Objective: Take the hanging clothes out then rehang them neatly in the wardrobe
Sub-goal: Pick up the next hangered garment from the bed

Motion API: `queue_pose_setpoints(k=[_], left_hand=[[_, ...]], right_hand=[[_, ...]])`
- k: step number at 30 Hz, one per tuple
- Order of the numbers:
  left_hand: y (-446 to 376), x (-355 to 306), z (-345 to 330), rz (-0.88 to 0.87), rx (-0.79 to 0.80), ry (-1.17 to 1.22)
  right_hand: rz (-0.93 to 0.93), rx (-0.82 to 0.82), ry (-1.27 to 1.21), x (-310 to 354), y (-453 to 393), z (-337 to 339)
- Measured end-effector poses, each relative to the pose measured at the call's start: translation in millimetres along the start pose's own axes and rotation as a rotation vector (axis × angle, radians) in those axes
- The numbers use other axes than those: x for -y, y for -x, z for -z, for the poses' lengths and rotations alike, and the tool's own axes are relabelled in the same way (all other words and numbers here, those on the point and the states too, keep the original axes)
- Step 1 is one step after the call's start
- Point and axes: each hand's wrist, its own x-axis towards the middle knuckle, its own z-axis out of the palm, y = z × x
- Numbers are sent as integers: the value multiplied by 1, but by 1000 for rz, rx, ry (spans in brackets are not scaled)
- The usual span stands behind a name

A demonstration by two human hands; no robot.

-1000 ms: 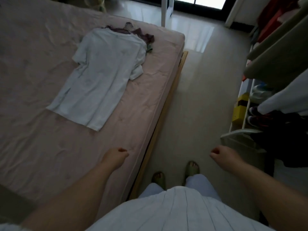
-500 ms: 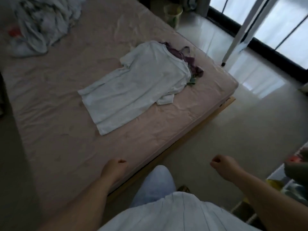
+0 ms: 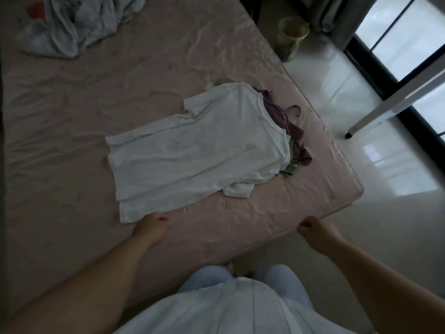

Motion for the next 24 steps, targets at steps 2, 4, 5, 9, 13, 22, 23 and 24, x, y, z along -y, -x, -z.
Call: queue_pose_setpoints(k=[2,4,5,9,13,22,23,24], left_hand=[[-13,-24,5,4,-15,1],[-25,-41,4,24,-17,20],[-28,-49,3,41,-14,21],[-43,-76,-17,142,-21,37],[-67,-103,-42,252,-19,70],[-152,-165,-93,276,-45,86],[-165,-171,-98,271,-55,92],[-179,-175,-104,260,-61,99]], right_hand=[[7,10,-11,6,-27,20],[29,2,24,12,-55,38],[41,4,48,15,-68,48],[102,86,95,31,-129,83],[134,227,124,44,-201,107],[26,101,120,78,-327,104],[7,71,105,78,-336,97],[-18,48,73,78,-346,90]])
